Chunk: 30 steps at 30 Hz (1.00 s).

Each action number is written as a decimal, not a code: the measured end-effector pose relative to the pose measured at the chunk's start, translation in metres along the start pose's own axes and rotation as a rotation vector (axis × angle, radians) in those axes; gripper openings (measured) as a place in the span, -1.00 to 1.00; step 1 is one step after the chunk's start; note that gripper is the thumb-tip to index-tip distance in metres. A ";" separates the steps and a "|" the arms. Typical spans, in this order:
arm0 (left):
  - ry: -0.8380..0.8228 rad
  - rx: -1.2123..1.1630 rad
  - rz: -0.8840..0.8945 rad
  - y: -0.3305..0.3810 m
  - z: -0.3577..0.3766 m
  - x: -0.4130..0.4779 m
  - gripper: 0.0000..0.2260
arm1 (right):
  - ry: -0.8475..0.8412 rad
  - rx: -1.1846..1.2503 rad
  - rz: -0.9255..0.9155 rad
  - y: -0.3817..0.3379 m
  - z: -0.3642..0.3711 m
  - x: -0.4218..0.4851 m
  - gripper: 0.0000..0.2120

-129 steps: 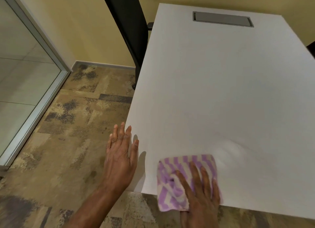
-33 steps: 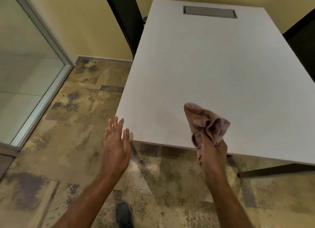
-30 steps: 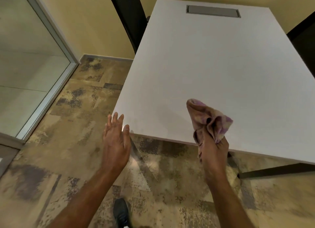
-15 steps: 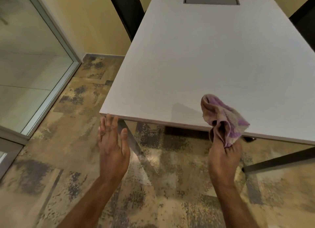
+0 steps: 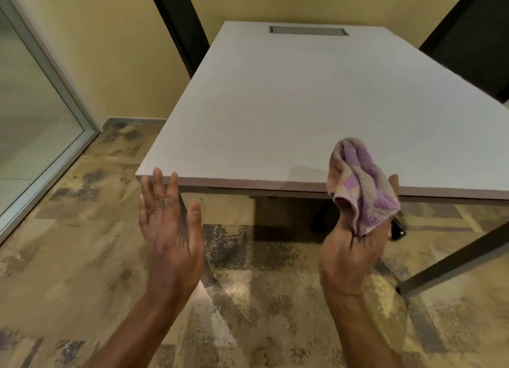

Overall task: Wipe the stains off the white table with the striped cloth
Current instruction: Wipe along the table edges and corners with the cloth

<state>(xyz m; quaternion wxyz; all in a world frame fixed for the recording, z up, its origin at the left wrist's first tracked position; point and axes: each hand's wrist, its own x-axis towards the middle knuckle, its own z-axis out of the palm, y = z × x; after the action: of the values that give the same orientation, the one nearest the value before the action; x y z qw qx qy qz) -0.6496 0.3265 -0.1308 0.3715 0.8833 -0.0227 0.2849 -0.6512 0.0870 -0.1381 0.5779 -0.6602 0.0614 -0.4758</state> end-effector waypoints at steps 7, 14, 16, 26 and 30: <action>0.173 -0.007 0.183 -0.044 0.026 -0.011 -0.46 | 0.364 0.171 -0.039 0.030 -0.003 0.013 -0.37; 0.316 -0.069 0.305 -0.082 0.058 -0.019 -0.46 | 0.529 0.063 -0.109 0.069 -0.017 0.008 -0.37; 0.322 -0.097 0.338 -0.088 0.064 -0.022 -0.45 | 0.470 -0.032 -0.117 0.076 -0.024 0.013 -0.48; 0.341 -0.076 0.362 -0.096 0.062 -0.027 -0.43 | 0.577 0.028 -0.011 0.075 -0.022 0.021 -0.39; 0.327 -0.065 0.369 -0.099 0.060 -0.030 -0.42 | 0.335 -0.190 -0.064 0.076 -0.018 0.016 -0.28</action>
<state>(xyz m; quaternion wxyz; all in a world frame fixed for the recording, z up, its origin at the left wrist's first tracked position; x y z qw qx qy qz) -0.6207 0.3524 -0.2435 0.3400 0.7941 -0.1324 0.4861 -0.6193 0.0399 -0.1936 0.4793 -0.6249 0.1803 -0.5893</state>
